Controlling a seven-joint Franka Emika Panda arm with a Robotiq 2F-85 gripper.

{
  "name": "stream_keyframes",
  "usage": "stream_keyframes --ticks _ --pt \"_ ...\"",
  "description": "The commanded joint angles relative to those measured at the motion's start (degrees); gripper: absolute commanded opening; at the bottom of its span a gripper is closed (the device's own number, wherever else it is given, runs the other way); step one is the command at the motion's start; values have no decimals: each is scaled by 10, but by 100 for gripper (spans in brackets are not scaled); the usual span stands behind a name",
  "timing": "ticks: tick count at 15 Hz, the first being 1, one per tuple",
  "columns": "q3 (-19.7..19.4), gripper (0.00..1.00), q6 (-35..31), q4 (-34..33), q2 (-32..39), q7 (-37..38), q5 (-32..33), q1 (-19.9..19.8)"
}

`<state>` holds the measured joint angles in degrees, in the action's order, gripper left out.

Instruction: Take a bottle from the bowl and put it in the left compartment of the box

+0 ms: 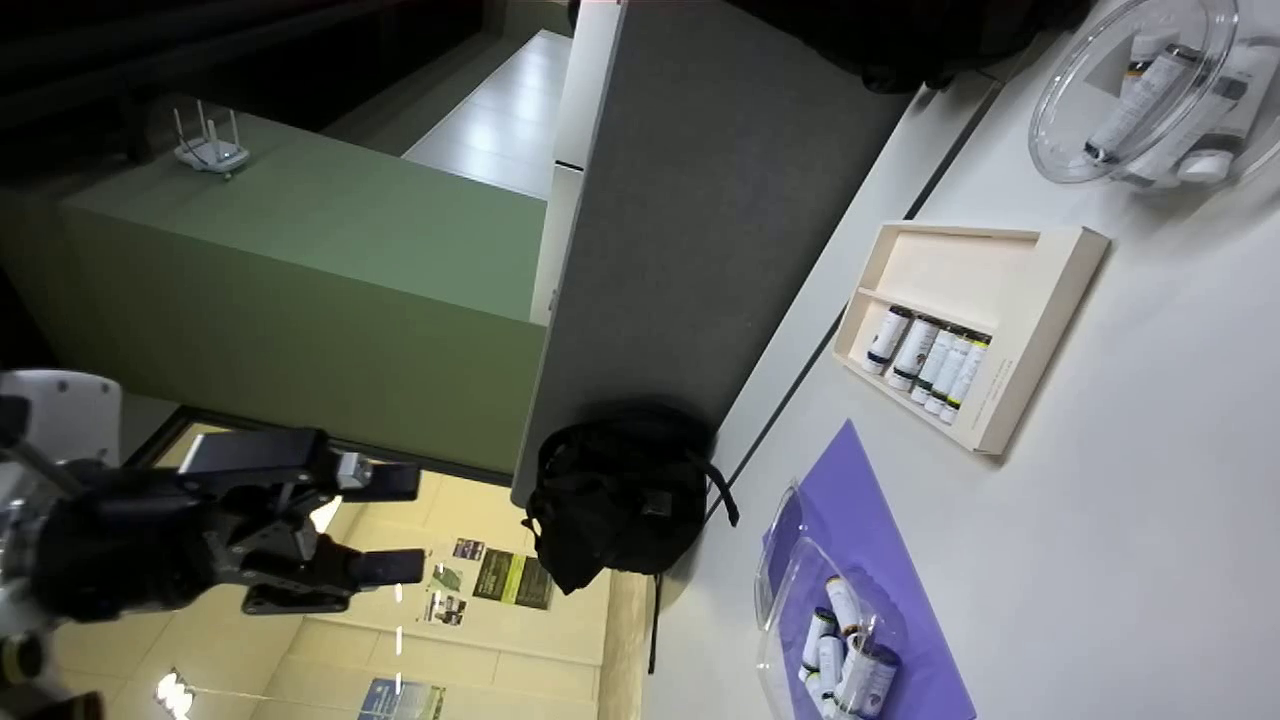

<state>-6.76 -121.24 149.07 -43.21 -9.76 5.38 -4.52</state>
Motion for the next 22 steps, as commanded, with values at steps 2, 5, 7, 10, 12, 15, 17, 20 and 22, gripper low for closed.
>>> stream_keyframes --ticks 2,5,7,10,12,15,17,20,22 --pt "76 100 -127 -11 157 101 -3 25" --pt "127 100 -127 -40 278 193 -12 33" --pt "163 100 -140 -56 353 280 -1 33" --pt "182 100 -137 -97 444 387 -1 44" --pt "166 100 -159 -62 416 348 -7 59" --pt "162 100 -157 -87 452 362 -9 65" --pt "160 100 -153 -90 451 363 -9 65" --pt "153 100 -172 -94 489 408 -48 79" --pt "145 100 -203 -92 520 452 -46 94"
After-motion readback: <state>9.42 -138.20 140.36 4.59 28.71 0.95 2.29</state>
